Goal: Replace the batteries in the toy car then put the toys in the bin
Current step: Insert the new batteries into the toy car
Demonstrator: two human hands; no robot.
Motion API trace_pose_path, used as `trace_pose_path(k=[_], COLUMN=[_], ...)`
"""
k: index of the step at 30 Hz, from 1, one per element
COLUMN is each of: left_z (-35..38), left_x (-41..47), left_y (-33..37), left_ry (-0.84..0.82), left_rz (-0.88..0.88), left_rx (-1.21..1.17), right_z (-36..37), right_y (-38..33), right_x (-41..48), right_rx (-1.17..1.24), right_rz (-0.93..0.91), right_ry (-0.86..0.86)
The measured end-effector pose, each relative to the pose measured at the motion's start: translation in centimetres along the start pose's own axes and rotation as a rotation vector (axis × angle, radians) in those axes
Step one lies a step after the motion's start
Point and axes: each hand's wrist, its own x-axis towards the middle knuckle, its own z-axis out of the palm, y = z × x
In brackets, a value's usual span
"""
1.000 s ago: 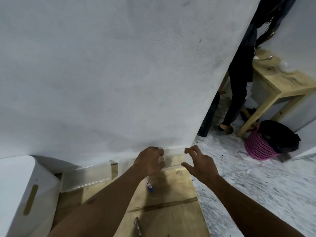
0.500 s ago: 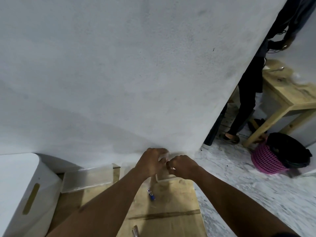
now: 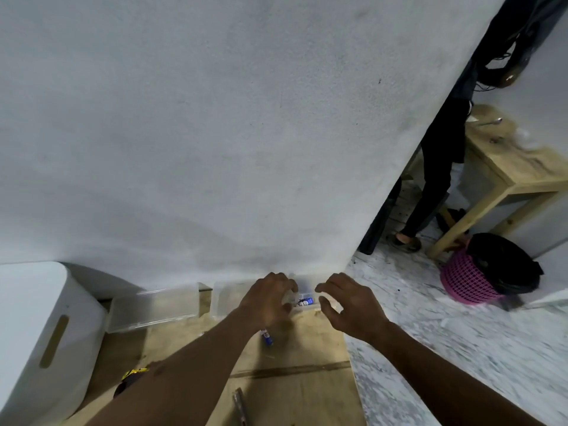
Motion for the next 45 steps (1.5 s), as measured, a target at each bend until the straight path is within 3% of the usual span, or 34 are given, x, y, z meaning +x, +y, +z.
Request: trace_pose_path(k=[4, 6, 17, 23, 26, 29, 31, 34, 40, 45], left_z=[1.0, 1.2, 2.7, 2.1, 1.1, 0.0, -1.0, -2.1, -2.0, -0.3], left_x=[-0.2, -0.1, -0.5, -1.2, -3.5, -7.8, -11.0, -16.1, -23.6, -26.5], left_y=[0.2, 0.5, 0.7, 0.3, -1.1, -3.7, -5.6, -9.1, -13.9, -15.8], left_ry=[-0.059, -0.08, -0.069, -0.039, 0.063, 0.298, 0.376, 0.345, 0.318, 0.165], left_rz=[0.036, 0.053, 0.053, 0.115, 0.162, 0.055, -0.113, -0.305, -0.431, -0.585], left_rx=[0.212, 0.277, 0.362, 0.281, 0.222, 0.036, -0.093, -0.152, -0.223, -0.33], right_z=[0.9, 1.7, 4.2, 3.5, 2.9, 2.4, 2.4, 2.9, 5.2, 7.5], right_y=[2.1, 2.5, 2.8, 1.6, 0.5, -2.1, -4.6, -9.5, -18.9, -24.7], right_x=[-0.6, -0.8, -2.0, -1.5, -0.8, -0.7, -1.0, -1.5, -2.9, -3.2], right_rx=[-0.129, -0.155, -0.236, -0.238, -0.215, -0.268, -0.259, -0.204, -0.089, -0.042], right_rz=[0.226, 0.262, 0.19, 0.288, 0.337, 0.302, 0.275, 0.274, 0.392, 0.468], right_ry=[-0.386, -0.494, -0.314, -0.387, -0.399, -0.324, -0.258, -0.23, -0.257, -0.424])
